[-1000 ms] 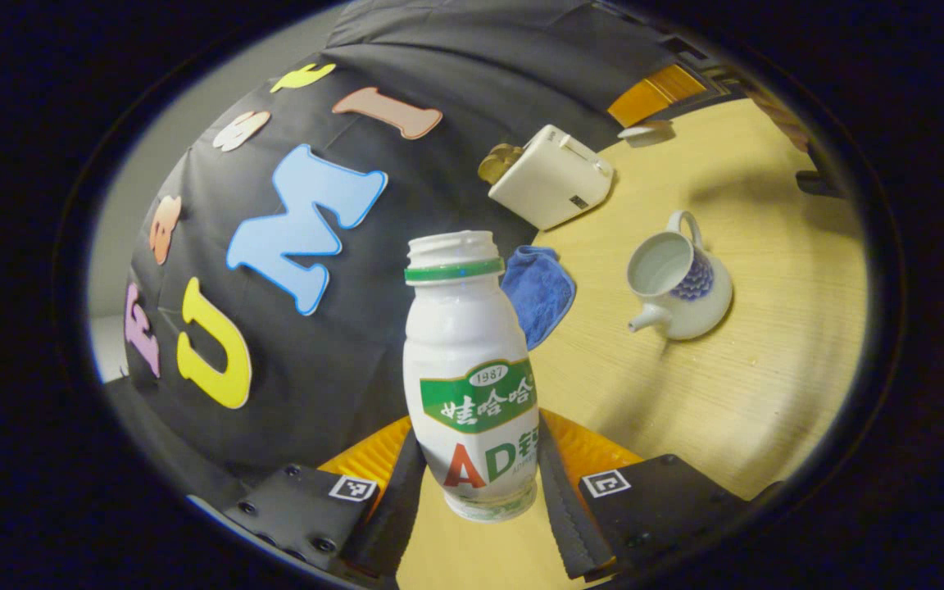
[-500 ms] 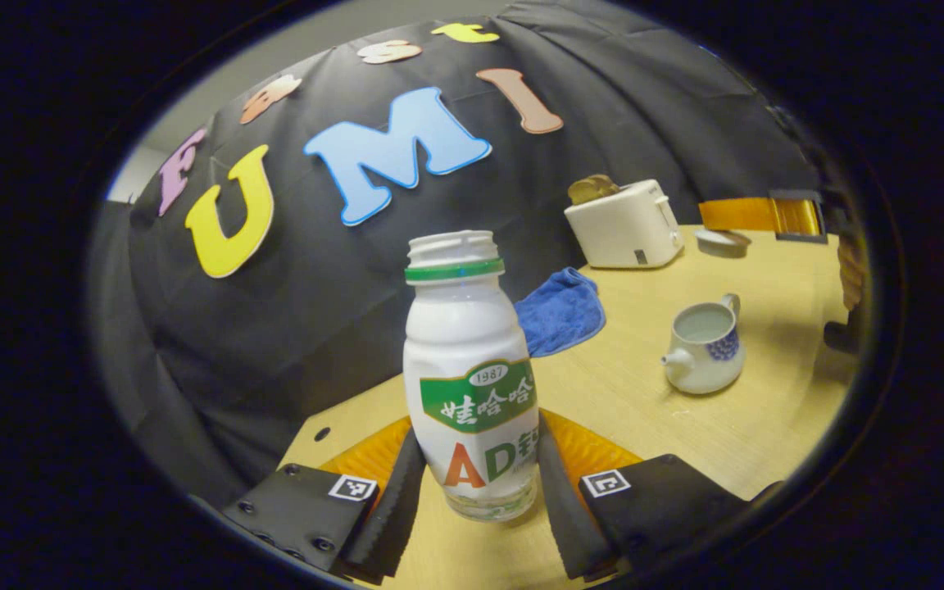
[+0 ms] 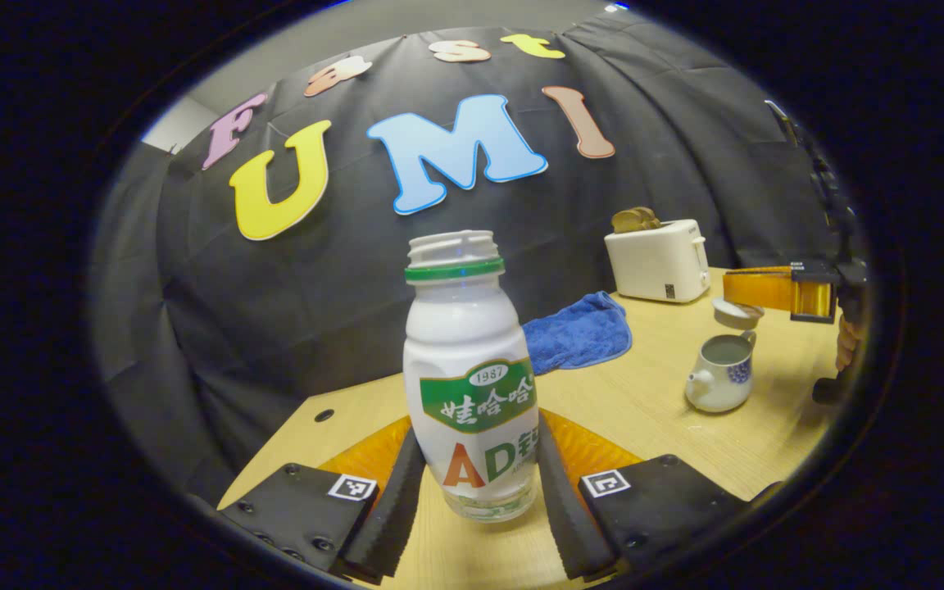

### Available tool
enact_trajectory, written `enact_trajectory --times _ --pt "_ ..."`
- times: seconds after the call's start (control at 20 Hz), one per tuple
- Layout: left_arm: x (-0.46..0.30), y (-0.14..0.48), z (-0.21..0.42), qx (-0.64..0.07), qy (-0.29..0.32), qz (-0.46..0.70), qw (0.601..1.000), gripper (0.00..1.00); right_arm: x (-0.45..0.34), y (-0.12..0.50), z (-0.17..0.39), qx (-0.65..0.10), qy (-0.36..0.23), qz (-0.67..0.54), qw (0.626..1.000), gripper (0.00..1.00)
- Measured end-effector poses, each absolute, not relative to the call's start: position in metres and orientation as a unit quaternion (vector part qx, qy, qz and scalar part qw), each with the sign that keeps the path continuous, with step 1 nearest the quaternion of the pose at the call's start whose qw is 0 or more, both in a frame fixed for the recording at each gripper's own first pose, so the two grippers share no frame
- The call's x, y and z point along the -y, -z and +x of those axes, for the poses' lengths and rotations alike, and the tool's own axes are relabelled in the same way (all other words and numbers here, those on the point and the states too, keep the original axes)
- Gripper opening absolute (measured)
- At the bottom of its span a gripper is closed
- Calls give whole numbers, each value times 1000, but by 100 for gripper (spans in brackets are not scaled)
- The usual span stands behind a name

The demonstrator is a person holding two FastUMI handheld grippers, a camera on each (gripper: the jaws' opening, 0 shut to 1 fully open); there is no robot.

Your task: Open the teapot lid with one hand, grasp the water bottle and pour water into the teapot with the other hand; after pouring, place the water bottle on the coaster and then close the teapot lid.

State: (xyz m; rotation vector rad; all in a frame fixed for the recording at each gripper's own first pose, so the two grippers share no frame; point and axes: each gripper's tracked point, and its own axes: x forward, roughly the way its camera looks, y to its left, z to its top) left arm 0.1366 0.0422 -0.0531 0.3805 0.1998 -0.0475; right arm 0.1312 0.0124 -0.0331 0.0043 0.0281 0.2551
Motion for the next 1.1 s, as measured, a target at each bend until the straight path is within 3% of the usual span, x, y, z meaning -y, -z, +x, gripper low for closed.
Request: enact_trajectory --times 0.15,0.2,0.25,0.75,0.8,0.85,1.1 --pt "-48 53 135 -96 22 166 981 70 -21 39 131 -20 -135 -21 990 10" --pt "-50 53 135 -95 22 160 982 82 -23 41 132 -22 -135 -26 990 10" --pt "-50 53 135 -94 22 156 983 82 -23 43 133 -24 -136 -31 990 10" --pt "-57 46 131 -84 23 134 987 82 -27 57 138 -42 -135 -44 989 10" --pt "-56 45 132 -83 23 132 987 76 -27 58 138 -43 -135 -47 989 10" --pt "-55 45 132 -82 25 131 988 82 -28 59 138 -44 -135 -50 989 10" --pt "-55 44 129 -85 26 125 988 82 -26 59 137 -43 -133 -51 989 10"
